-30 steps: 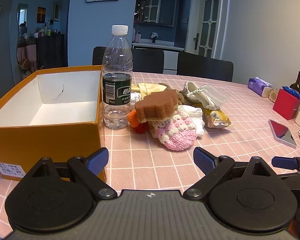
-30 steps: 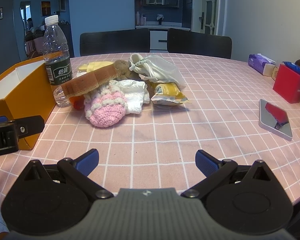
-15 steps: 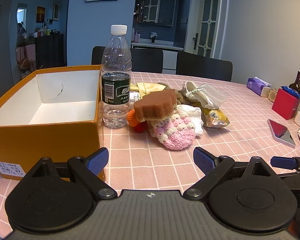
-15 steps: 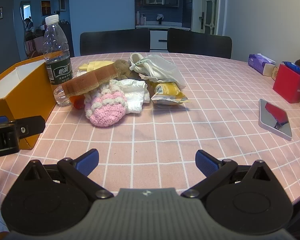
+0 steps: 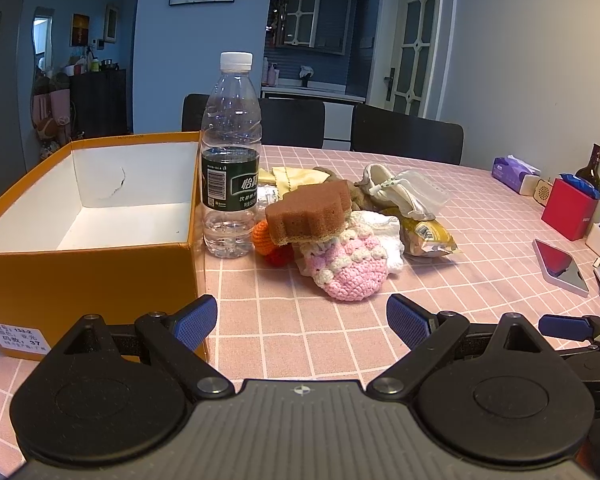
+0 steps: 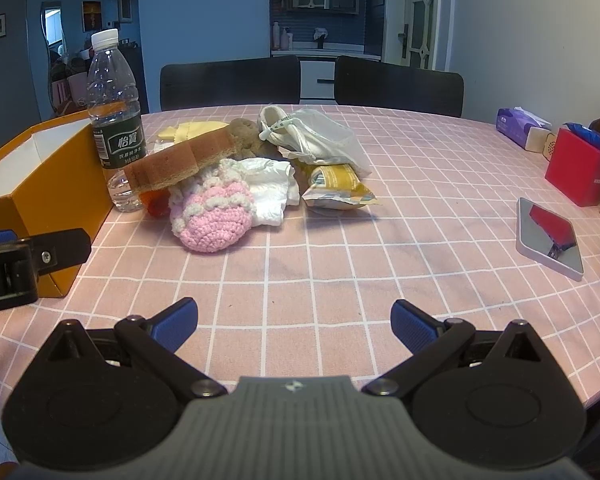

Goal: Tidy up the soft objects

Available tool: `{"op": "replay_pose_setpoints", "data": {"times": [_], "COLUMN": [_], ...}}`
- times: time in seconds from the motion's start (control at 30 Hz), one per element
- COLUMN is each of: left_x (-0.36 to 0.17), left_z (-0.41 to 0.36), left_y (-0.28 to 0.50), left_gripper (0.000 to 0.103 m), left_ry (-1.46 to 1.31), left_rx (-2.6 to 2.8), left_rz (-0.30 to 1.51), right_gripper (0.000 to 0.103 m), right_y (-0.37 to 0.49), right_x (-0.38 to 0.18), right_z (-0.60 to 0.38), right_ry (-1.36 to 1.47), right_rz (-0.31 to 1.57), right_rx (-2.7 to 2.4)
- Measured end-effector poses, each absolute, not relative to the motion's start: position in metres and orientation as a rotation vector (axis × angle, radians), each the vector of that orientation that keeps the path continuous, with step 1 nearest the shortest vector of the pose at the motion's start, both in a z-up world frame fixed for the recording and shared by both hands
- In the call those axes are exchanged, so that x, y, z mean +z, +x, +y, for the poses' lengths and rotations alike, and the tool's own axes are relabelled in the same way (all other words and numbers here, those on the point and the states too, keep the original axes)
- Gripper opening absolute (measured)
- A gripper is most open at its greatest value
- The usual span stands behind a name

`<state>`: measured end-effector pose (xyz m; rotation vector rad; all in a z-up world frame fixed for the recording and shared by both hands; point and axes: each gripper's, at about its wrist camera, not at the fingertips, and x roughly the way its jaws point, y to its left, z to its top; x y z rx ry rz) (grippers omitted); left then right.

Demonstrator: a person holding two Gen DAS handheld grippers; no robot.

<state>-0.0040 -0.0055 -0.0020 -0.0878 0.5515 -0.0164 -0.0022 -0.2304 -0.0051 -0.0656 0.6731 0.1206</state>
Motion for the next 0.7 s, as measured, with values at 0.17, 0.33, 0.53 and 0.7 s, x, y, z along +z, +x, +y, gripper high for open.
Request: {"op": "replay_pose_setpoints", "data": {"times": [0.17, 0.33, 0.53, 0.7], "left_x": [-0.001, 0.01, 0.02, 0.028], "left_z": [-0.007, -0.017, -0.02, -0.027], "left_y": [-0.004, 0.005, 0.031, 0.061], "left_gripper": [0.103, 0.096, 0.071, 0.074], "left_ry": [-0.083, 0.006, 0.078, 0.148], "left_rx": [-0.019, -0.081, -0.153, -0.226], "left_rz": [0.549, 0.525, 0.559, 0.619], "right_gripper": [0.101, 0.101, 0.099, 0.081], "right_y": [-0.002, 0.003, 0.03, 0.054], "right_x": [-0.005, -0.002, 0.007, 0.009], "right_z": [-0.231, -0.239, -0.252, -0.247], "right_ry": [-0.074, -0.106, -0.065, -0.086], "right_rz": [0.669, 0.578, 0.615, 0.635], "right_rx": [0.126, 0.192, 0.252, 0.292]}}
